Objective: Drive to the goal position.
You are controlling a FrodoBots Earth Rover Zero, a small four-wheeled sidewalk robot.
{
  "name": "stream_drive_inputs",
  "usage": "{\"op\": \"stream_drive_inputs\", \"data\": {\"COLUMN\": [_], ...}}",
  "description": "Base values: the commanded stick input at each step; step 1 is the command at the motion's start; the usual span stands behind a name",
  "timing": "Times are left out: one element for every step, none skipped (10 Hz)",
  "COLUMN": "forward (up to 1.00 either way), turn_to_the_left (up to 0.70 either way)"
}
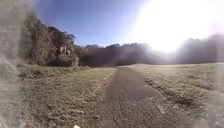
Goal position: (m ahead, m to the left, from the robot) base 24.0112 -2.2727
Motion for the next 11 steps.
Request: {"op": "stream_drive_inputs", "data": {"forward": [0.60, 0.60, 0.60, 0.60, 0.60, 0.60, 0.60, 0.60, 0.60, 0.60, 0.60], "turn_to_the_left": [-0.15, -0.15, -0.15, -0.15, -0.15, -0.15, -0.15, -0.15, -0.15, -0.15, -0.15]}}
